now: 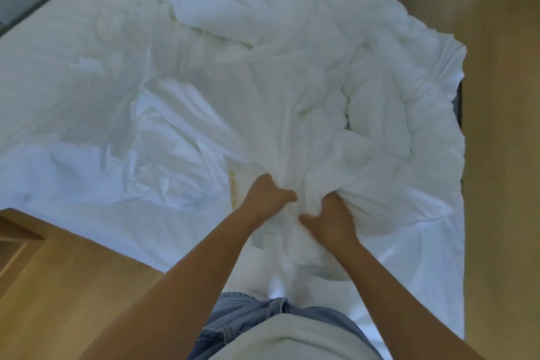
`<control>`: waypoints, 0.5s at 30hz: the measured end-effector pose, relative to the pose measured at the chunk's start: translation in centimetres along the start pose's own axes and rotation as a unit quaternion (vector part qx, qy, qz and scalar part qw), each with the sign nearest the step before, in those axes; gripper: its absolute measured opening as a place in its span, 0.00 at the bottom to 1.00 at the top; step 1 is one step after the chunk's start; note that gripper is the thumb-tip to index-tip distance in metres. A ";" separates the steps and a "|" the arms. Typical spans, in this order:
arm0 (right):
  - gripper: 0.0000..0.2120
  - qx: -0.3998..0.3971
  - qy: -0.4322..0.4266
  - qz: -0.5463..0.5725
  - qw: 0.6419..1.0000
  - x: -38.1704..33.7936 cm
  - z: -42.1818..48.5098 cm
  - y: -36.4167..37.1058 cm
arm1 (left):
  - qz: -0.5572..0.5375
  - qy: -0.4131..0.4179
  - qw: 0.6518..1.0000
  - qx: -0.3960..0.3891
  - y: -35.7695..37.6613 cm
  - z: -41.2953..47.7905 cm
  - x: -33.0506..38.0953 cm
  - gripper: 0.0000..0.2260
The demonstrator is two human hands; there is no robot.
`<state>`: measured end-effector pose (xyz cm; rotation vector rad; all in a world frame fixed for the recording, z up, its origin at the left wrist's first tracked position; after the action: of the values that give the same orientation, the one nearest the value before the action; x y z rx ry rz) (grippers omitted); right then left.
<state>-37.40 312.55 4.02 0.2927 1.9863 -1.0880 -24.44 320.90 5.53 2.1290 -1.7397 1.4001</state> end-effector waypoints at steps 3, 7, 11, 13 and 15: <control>0.38 0.120 0.232 0.379 0.888 3.8 -3.1 0.3 | 0.122 0.000 0.991 0.059 -0.3 -0.6 -1.0 0.12; 0.22 0.048 0.437 0.620 0.649 6.8 -6.9 2.2 | 0.168 0.007 0.980 0.102 0.6 -1.9 -2.1 0.15; 0.24 -0.090 0.399 0.715 0.567 5.2 -7.4 2.2 | 0.139 0.012 0.986 0.096 2.0 -2.8 -2.6 0.13; 0.29 -0.189 0.383 0.715 0.553 3.1 -7.8 2.3 | 0.124 0.017 0.986 0.112 1.9 -3.0 -2.5 0.12; 0.33 -0.244 0.380 0.700 0.553 1.5 -8.2 2.9 | 0.146 0.039 0.980 0.129 1.9 -3.3 -1.9 0.12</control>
<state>-41.36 320.47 3.42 1.8428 1.6781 0.7818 -27.84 323.46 5.37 1.9547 -2.0007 1.8484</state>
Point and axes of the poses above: each hand's wrist, its own z-axis towards the middle knuckle, its own y-axis out of the palm, x = y × z, the point moved 5 cm from there along z, towards the middle knuckle, and after that the axes turned 11 degrees about z, right-handed, at the moved point
